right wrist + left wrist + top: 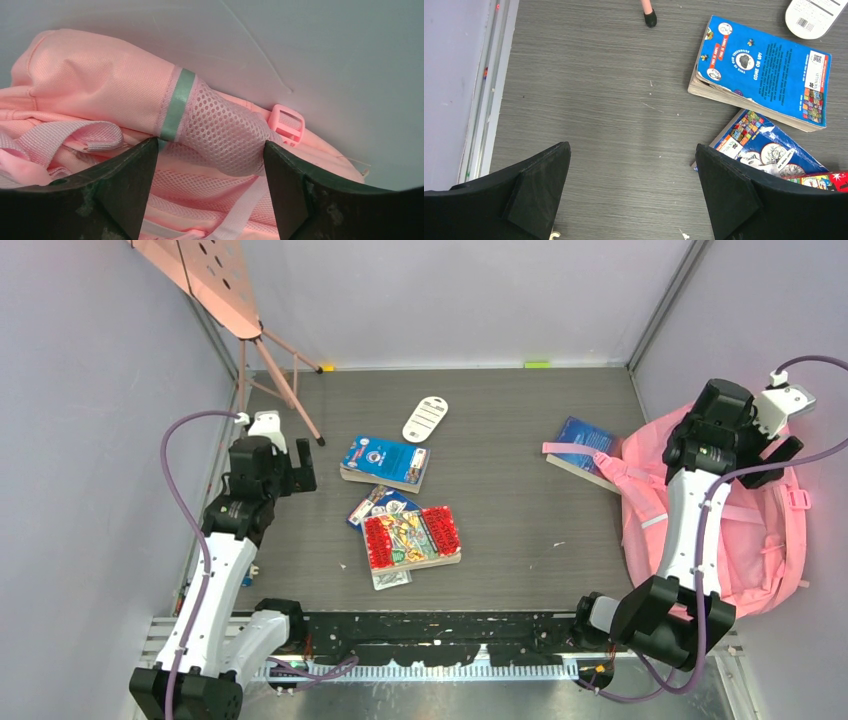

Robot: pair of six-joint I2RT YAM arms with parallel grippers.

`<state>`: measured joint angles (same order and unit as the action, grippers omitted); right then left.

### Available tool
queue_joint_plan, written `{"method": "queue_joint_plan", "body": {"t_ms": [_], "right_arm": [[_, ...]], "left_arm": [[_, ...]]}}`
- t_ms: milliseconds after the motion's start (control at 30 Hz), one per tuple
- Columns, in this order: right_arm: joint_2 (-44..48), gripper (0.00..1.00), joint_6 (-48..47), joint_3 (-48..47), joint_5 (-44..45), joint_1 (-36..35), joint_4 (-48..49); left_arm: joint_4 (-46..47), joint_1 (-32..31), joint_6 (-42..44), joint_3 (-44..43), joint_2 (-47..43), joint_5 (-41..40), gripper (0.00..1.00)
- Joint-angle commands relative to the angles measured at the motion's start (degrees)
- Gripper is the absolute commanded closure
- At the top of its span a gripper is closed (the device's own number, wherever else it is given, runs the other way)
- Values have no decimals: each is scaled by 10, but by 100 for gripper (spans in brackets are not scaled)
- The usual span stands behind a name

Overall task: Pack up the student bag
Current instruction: Move the student bag to the center of the board.

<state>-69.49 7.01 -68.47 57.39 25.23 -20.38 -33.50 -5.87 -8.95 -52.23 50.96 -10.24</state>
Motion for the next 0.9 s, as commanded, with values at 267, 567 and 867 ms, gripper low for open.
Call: {"method": "queue_joint_plan", "body": {"t_ms": [267,567,867], "right_arm": [[3,99,43,-17,-119,15,-42],[51,99,73,-26,-313,-37,-58],[43,100,46,-77,-234,-288,-89]], "left_arm": [[23,3,3,1,-21,-4,0],[28,-3,-1,3,-49,19,0],[32,-18,4,3,-62,61,0]]}}
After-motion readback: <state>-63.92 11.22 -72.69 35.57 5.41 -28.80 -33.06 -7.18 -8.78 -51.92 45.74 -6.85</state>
